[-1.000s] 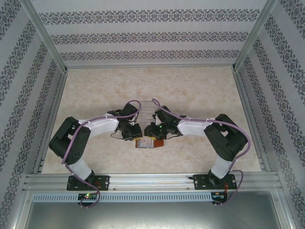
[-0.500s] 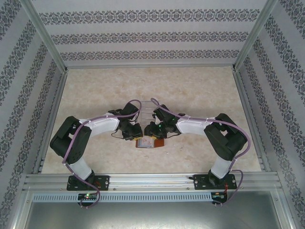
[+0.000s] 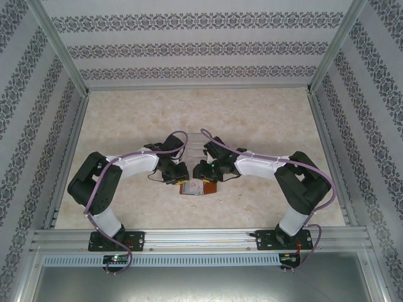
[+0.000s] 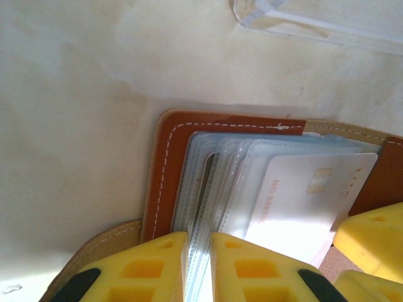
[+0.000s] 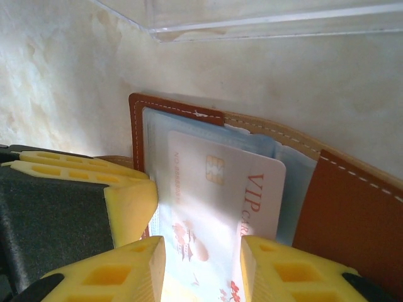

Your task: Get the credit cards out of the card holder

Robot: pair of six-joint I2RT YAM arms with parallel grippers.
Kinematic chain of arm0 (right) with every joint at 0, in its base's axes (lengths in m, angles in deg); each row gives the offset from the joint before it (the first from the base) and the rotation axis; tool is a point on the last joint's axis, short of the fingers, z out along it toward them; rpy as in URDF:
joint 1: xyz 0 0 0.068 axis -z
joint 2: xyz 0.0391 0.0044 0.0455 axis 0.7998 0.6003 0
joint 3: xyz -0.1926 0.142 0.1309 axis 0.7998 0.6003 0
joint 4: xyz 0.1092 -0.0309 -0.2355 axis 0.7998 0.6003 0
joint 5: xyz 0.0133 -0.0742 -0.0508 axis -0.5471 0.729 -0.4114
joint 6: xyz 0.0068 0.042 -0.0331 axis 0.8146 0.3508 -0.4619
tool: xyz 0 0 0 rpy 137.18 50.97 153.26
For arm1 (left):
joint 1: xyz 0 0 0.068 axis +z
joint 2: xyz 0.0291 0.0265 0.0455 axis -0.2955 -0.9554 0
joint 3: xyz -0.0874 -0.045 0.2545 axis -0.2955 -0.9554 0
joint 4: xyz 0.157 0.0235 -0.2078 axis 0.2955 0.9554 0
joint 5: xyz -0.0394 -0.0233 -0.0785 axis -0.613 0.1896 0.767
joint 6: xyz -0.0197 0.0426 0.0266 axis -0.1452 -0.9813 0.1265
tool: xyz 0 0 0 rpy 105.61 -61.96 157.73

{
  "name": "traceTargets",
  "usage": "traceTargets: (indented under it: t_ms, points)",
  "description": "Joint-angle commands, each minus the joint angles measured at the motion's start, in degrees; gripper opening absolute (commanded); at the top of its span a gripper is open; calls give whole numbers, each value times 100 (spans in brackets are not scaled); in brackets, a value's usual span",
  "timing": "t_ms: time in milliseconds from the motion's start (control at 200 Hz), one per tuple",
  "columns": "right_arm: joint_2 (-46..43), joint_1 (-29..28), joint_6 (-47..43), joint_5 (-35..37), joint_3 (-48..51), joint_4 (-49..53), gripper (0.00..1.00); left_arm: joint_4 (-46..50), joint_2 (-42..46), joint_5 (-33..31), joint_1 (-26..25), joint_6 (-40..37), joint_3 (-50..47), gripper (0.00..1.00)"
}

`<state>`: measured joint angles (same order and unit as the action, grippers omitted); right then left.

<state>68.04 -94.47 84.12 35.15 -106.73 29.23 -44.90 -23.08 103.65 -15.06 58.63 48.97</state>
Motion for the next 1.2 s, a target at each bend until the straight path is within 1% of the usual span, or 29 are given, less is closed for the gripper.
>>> traceTargets:
  t_ms: [0,185,580,954,1194]
  points:
    - [-217,48,-104,144,-108,198,37,232,-158,-135,-89,-140,74,17]
    - [-345,159,-58,149,56,164,35,238,-156,-135,-88,-140,87,17]
    - [-9,233,-25,-42,303,-125,30,248,-206,-139,-116,-139,104,16]
    - [242,260,149,-292,508,-643,23,284,-225,-166,-168,-135,145,16]
    - [78,321,229,-130,706,-699,17,300,-187,-199,-180,-142,114,16]
